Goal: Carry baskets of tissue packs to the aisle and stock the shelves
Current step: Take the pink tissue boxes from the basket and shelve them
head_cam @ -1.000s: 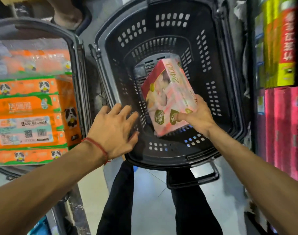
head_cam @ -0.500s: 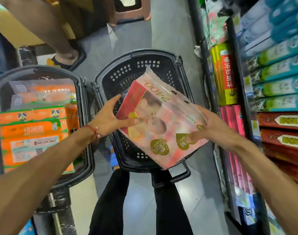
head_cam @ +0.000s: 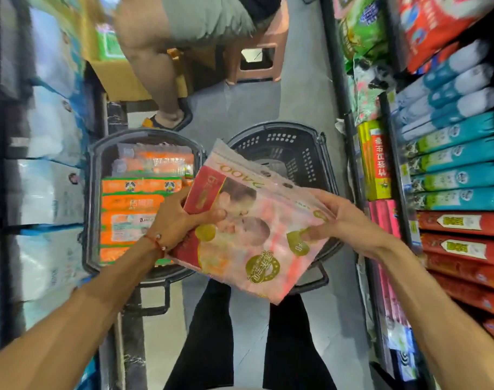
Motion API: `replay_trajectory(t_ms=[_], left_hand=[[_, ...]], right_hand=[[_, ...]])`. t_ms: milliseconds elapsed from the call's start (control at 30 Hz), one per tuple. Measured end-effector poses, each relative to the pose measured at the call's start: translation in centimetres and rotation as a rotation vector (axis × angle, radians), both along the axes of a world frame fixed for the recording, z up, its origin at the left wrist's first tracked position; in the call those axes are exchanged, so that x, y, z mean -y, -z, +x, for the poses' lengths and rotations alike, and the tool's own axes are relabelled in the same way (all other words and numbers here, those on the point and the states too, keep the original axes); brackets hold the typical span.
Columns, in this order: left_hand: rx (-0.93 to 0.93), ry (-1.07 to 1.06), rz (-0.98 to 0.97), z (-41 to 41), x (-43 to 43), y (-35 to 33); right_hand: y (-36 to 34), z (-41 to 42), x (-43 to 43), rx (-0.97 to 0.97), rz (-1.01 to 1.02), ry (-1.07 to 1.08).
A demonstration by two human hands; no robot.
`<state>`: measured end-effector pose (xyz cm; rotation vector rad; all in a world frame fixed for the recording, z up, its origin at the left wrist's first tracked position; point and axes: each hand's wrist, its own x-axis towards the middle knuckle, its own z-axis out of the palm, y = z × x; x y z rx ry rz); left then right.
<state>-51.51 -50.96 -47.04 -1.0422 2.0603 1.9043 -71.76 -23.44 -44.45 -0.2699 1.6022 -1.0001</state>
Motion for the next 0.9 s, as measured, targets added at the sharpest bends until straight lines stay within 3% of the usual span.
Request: replay_trajectory(t_ms=[200, 500, 900], left_hand=[[-0.027, -0.474, 0.101, 8.0, -0.5, -5.1], [-0.14, -1.035, 0.029, 16.8, -7.7, -13.7], [-0.329, -1.326, -0.218, 27.4, -13.9, -27.2]], right_hand=[[-3.9, 4.8, 4.3, 0.021, -0.157, 0.189], [-11.2, 11.7, 8.5, 0.041, -0.395, -0.04], [-22.9, 20.9, 13.6, -0.006, -0.649, -0.343]])
